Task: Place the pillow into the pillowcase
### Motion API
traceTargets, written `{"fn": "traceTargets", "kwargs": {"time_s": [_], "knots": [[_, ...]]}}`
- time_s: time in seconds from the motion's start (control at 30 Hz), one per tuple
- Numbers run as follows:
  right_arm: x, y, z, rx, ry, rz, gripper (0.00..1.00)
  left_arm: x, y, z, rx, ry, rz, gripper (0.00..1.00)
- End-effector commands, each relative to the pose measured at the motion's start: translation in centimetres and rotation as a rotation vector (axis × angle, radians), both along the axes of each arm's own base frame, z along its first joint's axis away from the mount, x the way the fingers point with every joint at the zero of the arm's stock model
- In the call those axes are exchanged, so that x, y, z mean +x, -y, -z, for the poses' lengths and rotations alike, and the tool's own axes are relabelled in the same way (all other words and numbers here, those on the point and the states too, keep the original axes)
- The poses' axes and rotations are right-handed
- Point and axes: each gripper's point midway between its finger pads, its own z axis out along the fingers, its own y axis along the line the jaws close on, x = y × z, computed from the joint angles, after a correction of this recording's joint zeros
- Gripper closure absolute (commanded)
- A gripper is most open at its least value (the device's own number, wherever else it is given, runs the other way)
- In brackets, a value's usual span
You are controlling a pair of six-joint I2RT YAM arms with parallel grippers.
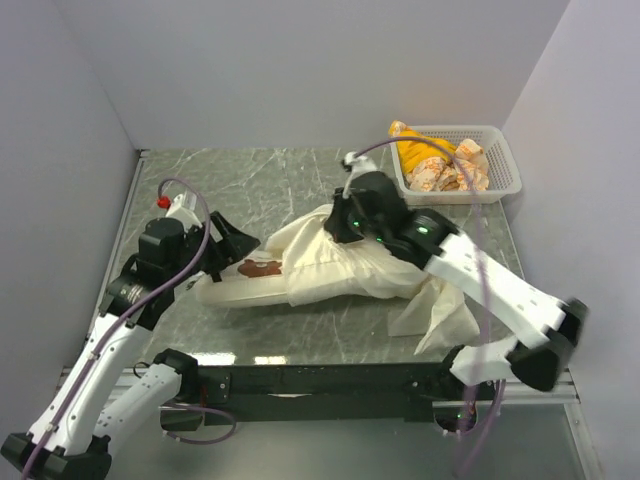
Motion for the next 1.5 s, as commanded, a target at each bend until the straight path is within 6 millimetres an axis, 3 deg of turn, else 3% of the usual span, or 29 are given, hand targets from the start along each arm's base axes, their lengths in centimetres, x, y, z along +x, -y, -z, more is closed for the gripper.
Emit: {"fn": "traceTargets", "kwargs": {"time_s": [0.0, 0.07, 0.1, 0.17, 0.23, 0.27, 0.4, 0.43, 0.53, 0.8, 0.93, 1.0, 1.03, 1.1, 1.13, 1.23, 1.3, 1.33, 1.4, 1.47], "knots": [[4.0, -1.7, 7.9, -0.032, -0.118, 0.011, 1.00, 1.5, 0.1, -4.1, 0.018, 0.089, 0.000, 0.12], [6.0, -0.7, 10.6, -0.067, -0.167, 0.051, 1.00, 2.5, -1.6, -6.9, 0.066, 0.163, -0.090, 0.01], [6.8, -0.4, 11.1, -0.070, -0.177, 0.062, 1.00, 2.4, -2.4, -6.8, 0.097, 0.134, -0.128, 0.01], [8.3, 0.5, 12.4, -0.087, -0.202, 0.095, 1.00, 3.0, -5.0, -9.0, 0.142, 0.185, -0.262, 0.00], [9.1, 0.7, 12.6, -0.095, -0.202, 0.105, 1.00, 2.7, -6.9, -8.8, 0.174, 0.164, -0.354, 0.01], [9.6, 1.1, 12.9, -0.100, -0.209, 0.116, 1.00, 2.7, -9.0, -8.2, 0.215, 0.148, -0.468, 0.01], [10.1, 0.9, 12.8, -0.090, -0.219, 0.097, 1.00, 1.5, -12.5, -5.5, 0.224, 0.094, -0.669, 0.01], [10.2, 0.9, 12.6, -0.091, -0.217, 0.099, 1.00, 1.7, -12.5, -4.3, 0.204, 0.081, -0.689, 0.01], [10.2, 0.9, 12.4, -0.087, -0.213, 0.091, 1.00, 2.4, -11.5, -3.6, 0.137, 0.077, -0.672, 0.01], [10.2, 1.1, 11.5, -0.091, -0.200, 0.089, 1.00, 6.0, -9.7, -3.3, 0.077, 0.042, -0.626, 0.01], [11.1, 0.8, 9.2, -0.084, -0.165, 0.088, 1.00, 7.6, -8.0, -1.4, 0.030, -0.010, -0.548, 0.03], [11.2, 0.5, 8.3, -0.083, -0.158, 0.082, 1.00, 8.8, -6.9, -1.5, 0.008, 0.000, -0.513, 0.13], [11.6, 0.2, 7.2, -0.070, -0.138, 0.078, 1.00, 9.0, -6.3, -1.6, -0.001, -0.009, -0.486, 0.30], [11.8, 0.0, 6.4, -0.069, -0.127, 0.078, 1.00, 9.9, -5.7, -1.9, -0.016, -0.031, -0.475, 0.48], [12.1, -0.2, 5.8, -0.062, -0.114, 0.083, 1.00, 10.0, -5.5, -1.8, -0.023, -0.043, -0.472, 0.68], [12.1, -0.7, 4.5, -0.062, -0.088, 0.076, 1.00, 10.9, -5.3, -1.6, -0.040, -0.095, -0.498, 0.99], [11.7, -0.7, 3.3, -0.084, -0.038, 0.101, 0.75, 11.5, -5.3, -1.4, -0.051, -0.123, -0.524, 0.99], [11.0, -0.7, 1.9, -0.074, -0.001, 0.103, 0.53, 11.7, -5.4, -1.3, -0.056, -0.128, -0.531, 0.99], [9.8, -1.1, 0.2, -0.065, 0.055, 0.108, 0.33, 12.1, -5.0, -0.9, -0.071, -0.144, -0.528, 0.99], [9.1, 0.1, -2.1, -0.075, 0.113, 0.166, 0.19, 12.2, -5.1, -0.6, -0.074, -0.152, -0.538, 0.99]]}}
